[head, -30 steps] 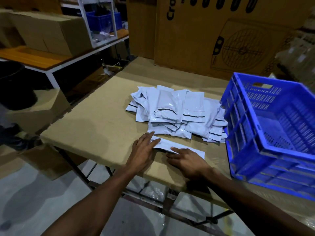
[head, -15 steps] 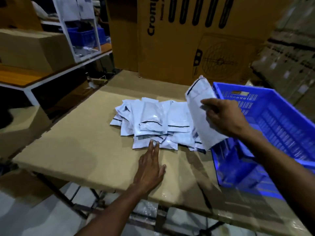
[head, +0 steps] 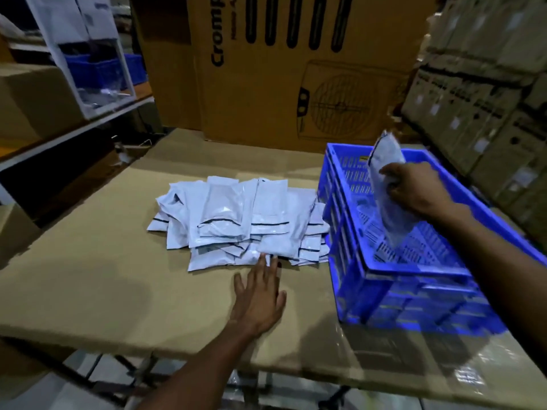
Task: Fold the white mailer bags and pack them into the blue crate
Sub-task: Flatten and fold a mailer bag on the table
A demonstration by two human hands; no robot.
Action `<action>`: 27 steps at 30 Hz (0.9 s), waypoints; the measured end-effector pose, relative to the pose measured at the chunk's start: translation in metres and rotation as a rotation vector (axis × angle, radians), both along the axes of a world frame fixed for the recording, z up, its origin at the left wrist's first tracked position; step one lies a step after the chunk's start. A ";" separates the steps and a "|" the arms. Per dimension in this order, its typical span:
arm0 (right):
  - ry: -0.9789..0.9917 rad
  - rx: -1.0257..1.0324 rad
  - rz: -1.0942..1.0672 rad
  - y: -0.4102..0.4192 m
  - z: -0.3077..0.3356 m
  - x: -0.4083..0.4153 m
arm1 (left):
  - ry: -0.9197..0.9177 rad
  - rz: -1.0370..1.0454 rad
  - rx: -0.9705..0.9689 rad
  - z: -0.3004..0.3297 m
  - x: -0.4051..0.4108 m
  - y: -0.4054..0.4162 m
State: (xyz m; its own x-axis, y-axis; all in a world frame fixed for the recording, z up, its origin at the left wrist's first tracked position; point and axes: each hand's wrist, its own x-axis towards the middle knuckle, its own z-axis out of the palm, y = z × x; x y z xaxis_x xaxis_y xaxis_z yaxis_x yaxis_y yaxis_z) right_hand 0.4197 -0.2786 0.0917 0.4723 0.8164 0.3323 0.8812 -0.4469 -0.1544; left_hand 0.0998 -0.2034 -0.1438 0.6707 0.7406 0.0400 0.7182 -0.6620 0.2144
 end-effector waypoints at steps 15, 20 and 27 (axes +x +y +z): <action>0.224 -0.493 0.216 0.052 -0.102 0.008 | 0.044 0.040 0.045 -0.002 0.001 0.000; 0.339 -0.361 0.348 0.050 -0.103 0.005 | 0.038 0.043 0.045 0.000 0.001 -0.001; 0.501 -0.100 0.432 0.042 -0.090 -0.008 | 0.010 0.054 0.059 -0.002 -0.001 -0.001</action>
